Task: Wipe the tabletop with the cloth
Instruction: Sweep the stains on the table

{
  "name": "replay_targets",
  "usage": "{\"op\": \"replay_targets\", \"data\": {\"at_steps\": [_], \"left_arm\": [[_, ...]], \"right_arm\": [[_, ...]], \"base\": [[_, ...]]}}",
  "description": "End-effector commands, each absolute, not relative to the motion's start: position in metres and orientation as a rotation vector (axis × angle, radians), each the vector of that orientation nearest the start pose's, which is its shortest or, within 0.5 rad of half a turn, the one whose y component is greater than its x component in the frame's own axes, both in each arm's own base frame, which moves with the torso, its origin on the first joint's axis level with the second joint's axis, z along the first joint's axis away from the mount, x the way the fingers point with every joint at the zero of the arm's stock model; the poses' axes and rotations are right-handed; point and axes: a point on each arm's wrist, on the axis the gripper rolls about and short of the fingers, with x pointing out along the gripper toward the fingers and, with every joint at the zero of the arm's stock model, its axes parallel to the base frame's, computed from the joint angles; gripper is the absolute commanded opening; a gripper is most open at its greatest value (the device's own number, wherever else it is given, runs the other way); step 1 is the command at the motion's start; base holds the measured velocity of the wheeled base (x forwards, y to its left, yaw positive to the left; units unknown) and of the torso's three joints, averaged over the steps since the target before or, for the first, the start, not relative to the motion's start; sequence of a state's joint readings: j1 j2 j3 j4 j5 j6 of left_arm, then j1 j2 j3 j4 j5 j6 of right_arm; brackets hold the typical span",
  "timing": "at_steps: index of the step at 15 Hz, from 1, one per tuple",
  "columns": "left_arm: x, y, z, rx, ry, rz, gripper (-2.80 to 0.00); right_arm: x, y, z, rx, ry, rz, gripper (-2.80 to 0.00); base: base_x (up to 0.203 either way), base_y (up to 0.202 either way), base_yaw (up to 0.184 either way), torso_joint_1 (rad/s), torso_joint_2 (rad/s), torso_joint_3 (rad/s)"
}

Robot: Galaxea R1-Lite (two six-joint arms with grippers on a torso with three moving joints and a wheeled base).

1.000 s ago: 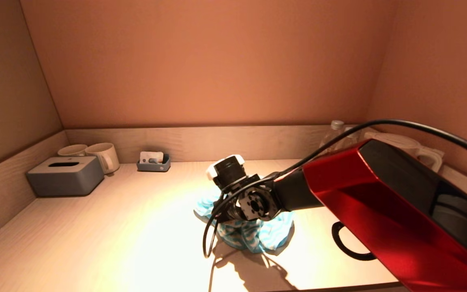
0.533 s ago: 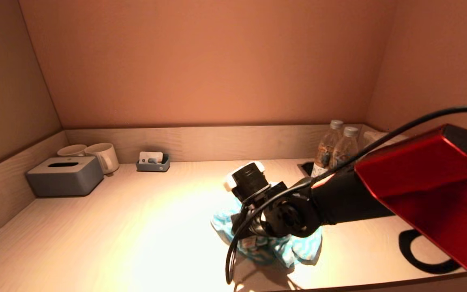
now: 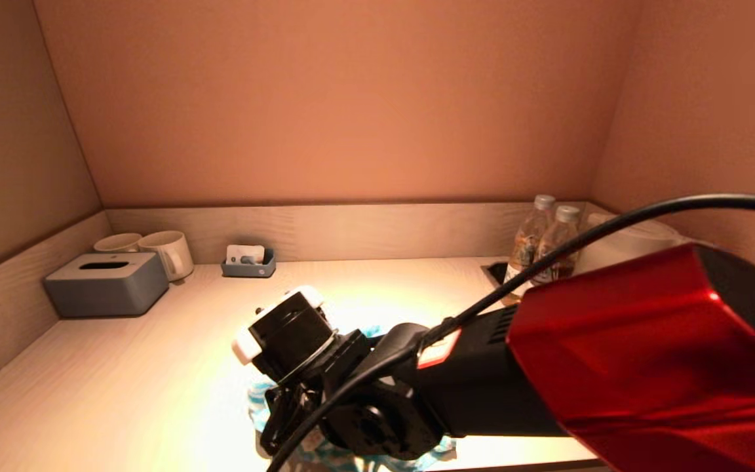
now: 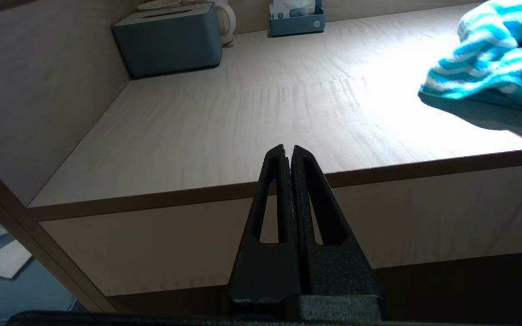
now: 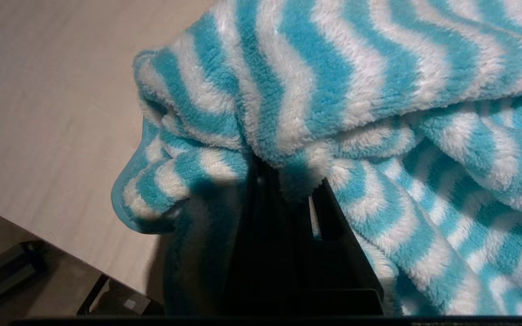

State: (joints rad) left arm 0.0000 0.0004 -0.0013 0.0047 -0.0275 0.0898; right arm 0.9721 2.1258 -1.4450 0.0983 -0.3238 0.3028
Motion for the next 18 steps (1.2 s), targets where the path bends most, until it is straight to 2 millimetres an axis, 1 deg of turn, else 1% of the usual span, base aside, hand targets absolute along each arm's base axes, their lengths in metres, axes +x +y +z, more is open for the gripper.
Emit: {"op": "replay_targets", "data": {"at_steps": [1,2,3,4,5,6,8,9,11,13,15,16,17,18], "left_arm": [[-0.023,-0.001,0.075,0.09,0.002,-0.028,-2.8],[-0.023,-0.001,0.075,0.09,0.002,-0.028,-2.8],[-0.023,-0.001,0.075,0.09,0.003,-0.028,-2.8],[-0.023,-0.001,0.075,0.09,0.002,-0.028,-2.8],[-0.023,-0.001,0.075,0.09,0.003,-0.028,-2.8],[-0.023,-0.001,0.075,0.09,0.002,-0.028,-2.8],[-0.023,-0.001,0.075,0.09,0.002,-0.028,-2.8],[-0.023,-0.001,0.075,0.09,0.003,-0.028,-2.8],[-0.023,-0.001,0.075,0.09,0.002,-0.028,-2.8],[-0.023,-0.001,0.075,0.09,0.002,-0.028,-2.8],[-0.023,-0.001,0.075,0.09,0.002,-0.028,-2.8],[-0.023,-0.001,0.075,0.09,0.002,-0.028,-2.8],[-0.023,-0.001,0.075,0.09,0.002,-0.028,-2.8],[-0.023,-0.001,0.075,0.09,0.002,-0.028,-2.8]], "right_arm": [[0.251,0.357,0.119,-0.199,0.71,0.508,-2.8],[0.258,0.364,0.114,-0.201,0.713,0.502,-2.8],[0.276,0.364,0.111,-0.191,0.714,0.464,-2.8],[0.302,0.353,0.106,-0.177,0.723,0.397,-2.8],[0.325,0.337,0.1,-0.166,0.739,0.332,-2.8],[0.341,0.323,0.096,-0.159,0.753,0.28,-2.8],[0.369,0.287,0.093,-0.134,0.768,0.175,-2.8],[0.379,0.268,0.091,-0.123,0.782,0.125,-2.8],[0.384,0.248,0.09,-0.116,0.802,0.08,-2.8],[0.374,0.224,0.08,-0.137,0.866,0.035,-2.8],[0.357,0.208,0.081,-0.142,0.887,0.022,-2.8],[0.345,0.203,0.083,-0.145,0.888,0.026,-2.8],[0.331,0.205,0.087,-0.152,0.881,0.049,-2.8],[0.319,0.212,0.092,-0.156,0.861,0.085,-2.8]], "base": [[0.0,0.0,0.0,0.0,0.0,0.0],[0.0,0.0,0.0,0.0,0.0,0.0],[0.0,0.0,0.0,0.0,0.0,0.0],[0.0,0.0,0.0,0.0,0.0,0.0],[0.0,0.0,0.0,0.0,0.0,0.0],[0.0,0.0,0.0,0.0,0.0,0.0],[0.0,0.0,0.0,0.0,0.0,0.0],[0.0,0.0,0.0,0.0,0.0,0.0],[0.0,0.0,0.0,0.0,0.0,0.0],[0.0,0.0,0.0,0.0,0.0,0.0],[0.0,0.0,0.0,0.0,0.0,0.0],[0.0,0.0,0.0,0.0,0.0,0.0],[0.0,0.0,0.0,0.0,0.0,0.0],[0.0,0.0,0.0,0.0,0.0,0.0]]}}
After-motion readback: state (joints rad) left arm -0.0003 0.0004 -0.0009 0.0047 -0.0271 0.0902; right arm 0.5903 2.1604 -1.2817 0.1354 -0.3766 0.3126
